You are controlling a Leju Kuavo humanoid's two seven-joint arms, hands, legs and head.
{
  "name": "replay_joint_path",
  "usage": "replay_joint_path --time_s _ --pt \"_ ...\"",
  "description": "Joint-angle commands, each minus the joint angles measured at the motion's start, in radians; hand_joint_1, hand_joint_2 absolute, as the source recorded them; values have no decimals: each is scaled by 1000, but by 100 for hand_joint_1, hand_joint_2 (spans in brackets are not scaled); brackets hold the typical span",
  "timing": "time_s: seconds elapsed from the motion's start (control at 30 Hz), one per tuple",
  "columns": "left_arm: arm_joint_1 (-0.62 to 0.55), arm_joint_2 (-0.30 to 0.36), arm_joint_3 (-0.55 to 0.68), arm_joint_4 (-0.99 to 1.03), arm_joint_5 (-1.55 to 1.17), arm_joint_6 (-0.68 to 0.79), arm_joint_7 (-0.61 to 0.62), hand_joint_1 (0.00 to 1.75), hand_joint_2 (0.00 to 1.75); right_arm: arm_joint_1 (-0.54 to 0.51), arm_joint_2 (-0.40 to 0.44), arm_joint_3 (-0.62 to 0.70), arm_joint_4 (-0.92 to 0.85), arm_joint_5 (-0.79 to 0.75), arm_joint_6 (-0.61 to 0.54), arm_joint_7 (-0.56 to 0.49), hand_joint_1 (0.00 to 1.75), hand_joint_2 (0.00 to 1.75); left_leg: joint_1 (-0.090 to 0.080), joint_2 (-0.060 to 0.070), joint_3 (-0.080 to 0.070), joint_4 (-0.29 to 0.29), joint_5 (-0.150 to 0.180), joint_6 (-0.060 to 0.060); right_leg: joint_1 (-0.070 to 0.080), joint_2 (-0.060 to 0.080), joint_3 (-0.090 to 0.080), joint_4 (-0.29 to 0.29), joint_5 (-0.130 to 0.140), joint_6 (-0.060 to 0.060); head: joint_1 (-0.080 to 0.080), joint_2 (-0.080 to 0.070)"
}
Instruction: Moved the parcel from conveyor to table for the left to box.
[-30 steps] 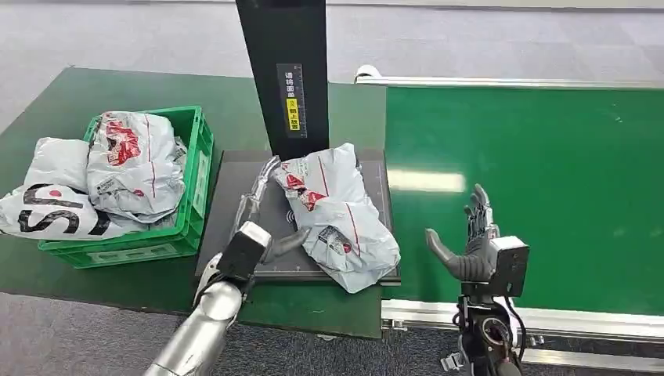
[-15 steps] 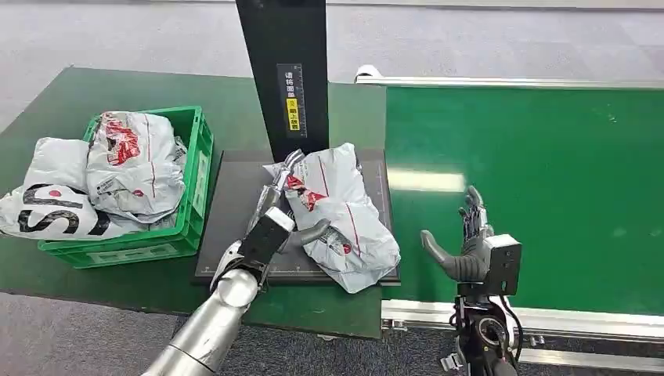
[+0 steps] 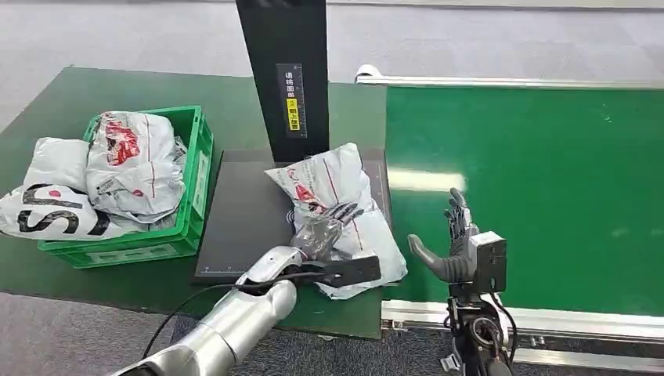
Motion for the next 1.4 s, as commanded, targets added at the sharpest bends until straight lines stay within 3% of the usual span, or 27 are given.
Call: replay_joint_path --time_s 0.03,0.17,0.2,0.23,1.0,1.17,1.4 --pt "-1 -10 -93 130 -60 -84 15 0 175 2 31 -39 25 25 9 4 0 175 0 1 4 -2 0 0 0 1 4 -3 1 0 0 0" --pt "14 -8 -60 110 -56 -62 15 0 175 35 41 -52 -16 40 9 10 0 175 0 0 6 -2 0 0 0 0 7 -3 0 0 0 0" --pt "13 -5 -56 102 -63 -52 15 145 175 45 42 -58 -29 42 8 11 0 175 0 0 6 -2 0 0 0 0 7 -2 0 0 0 0" --pt "18 -3 -37 85 -71 -28 6 173 175 60 45 -68 -49 48 13 14 0 175 0 1 7 -3 0 0 0 0 9 -3 0 0 0 0" --pt "62 12 84 -76 -89 149 -60 175 175 82 38 -90 -87 59 44 15 0 175 0 1 6 -1 0 0 0 1 7 -1 0 0 0 0" --pt "82 25 174 -186 -78 382 -29 175 175 102 30 -100 -121 47 41 9 0 175 0 1 5 0 0 0 0 1 5 -1 0 0 0 0" --pt "183 81 284 -474 41 701 -209 175 175 98 14 -70 -92 11 17 -13 0 175 0 3 3 -1 -1 0 0 2 2 -1 0 0 0 0"
